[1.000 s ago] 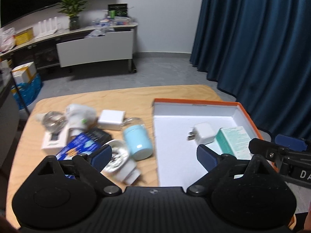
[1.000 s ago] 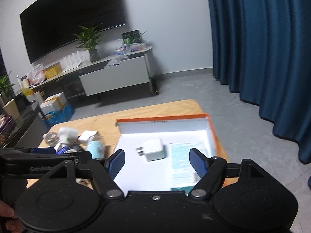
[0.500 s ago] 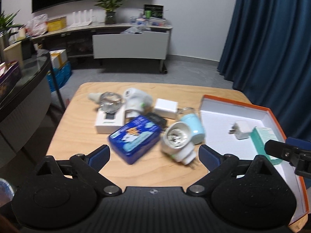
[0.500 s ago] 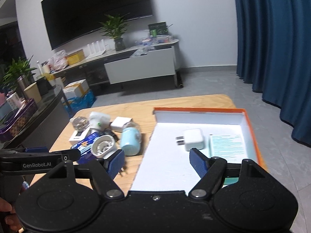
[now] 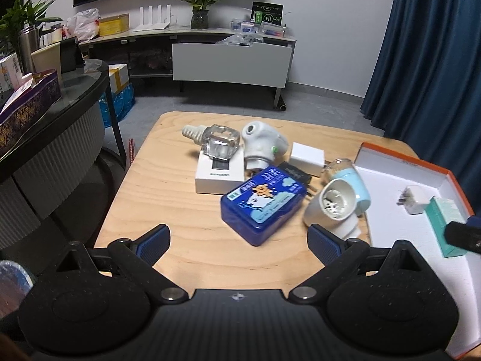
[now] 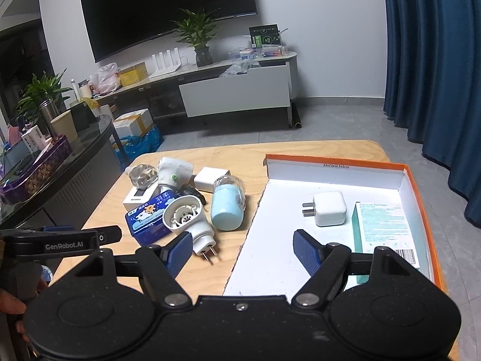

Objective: Organize rigid objects
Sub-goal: 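Move both grippers back over the table toward the blue tin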

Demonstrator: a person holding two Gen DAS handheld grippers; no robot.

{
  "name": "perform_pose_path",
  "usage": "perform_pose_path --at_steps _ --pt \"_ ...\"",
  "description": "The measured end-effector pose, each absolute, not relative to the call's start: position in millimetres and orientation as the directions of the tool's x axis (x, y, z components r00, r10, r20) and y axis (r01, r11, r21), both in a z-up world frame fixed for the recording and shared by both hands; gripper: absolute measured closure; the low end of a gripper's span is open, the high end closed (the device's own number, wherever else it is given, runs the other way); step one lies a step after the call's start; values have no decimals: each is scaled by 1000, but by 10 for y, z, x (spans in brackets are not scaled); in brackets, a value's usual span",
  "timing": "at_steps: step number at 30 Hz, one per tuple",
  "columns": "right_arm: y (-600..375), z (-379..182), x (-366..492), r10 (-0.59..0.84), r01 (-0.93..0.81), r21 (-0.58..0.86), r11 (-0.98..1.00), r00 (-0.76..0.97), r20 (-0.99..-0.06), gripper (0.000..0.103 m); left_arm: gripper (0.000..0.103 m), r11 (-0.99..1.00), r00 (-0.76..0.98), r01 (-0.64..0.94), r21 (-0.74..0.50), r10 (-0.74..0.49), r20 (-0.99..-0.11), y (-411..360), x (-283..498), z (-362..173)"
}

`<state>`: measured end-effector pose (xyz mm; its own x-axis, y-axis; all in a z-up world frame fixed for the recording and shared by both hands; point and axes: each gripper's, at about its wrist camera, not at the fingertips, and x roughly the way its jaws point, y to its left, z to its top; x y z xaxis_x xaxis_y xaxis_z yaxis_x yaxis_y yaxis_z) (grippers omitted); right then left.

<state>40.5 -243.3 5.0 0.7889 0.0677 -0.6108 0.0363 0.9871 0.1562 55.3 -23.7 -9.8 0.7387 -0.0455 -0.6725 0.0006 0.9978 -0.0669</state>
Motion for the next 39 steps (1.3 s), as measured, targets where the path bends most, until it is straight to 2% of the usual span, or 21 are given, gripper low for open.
perform_pose_path --at_steps 14,21,23,25,32,35,37,39 --pt "-2509 -100 518 84 40 179 983 768 -635 15 4 956 734 272 106 -135 -665 -415 1225 -451" --pt "-2509 -186 609 110 22 190 981 749 -653 15 11 923 741 348 164 -163 -652 -542 1333 -549" --pt "-2481 -200 644 123 8 193 981 744 -656 15 19 927 748 340 161 -163 -643 -543 1312 -539" --pt "-2435 -206 672 137 -9 194 981 740 -658 15 39 923 754 349 162 -174 -634 -554 1246 -514" --pt "-2343 -222 737 165 -45 195 980 730 -663 15 38 935 748 335 116 -189 -636 -529 1034 -504" --pt "-2320 -235 767 174 -56 194 979 724 -668 15 29 938 735 325 122 -170 -656 -511 1053 -574" --pt "-2277 -242 798 181 -64 196 979 720 -669 15 31 945 719 313 90 -174 -673 -465 1084 -633" --pt "-2234 -261 828 193 -79 195 978 711 -676 15 40 953 720 299 54 -188 -668 -423 1088 -611"
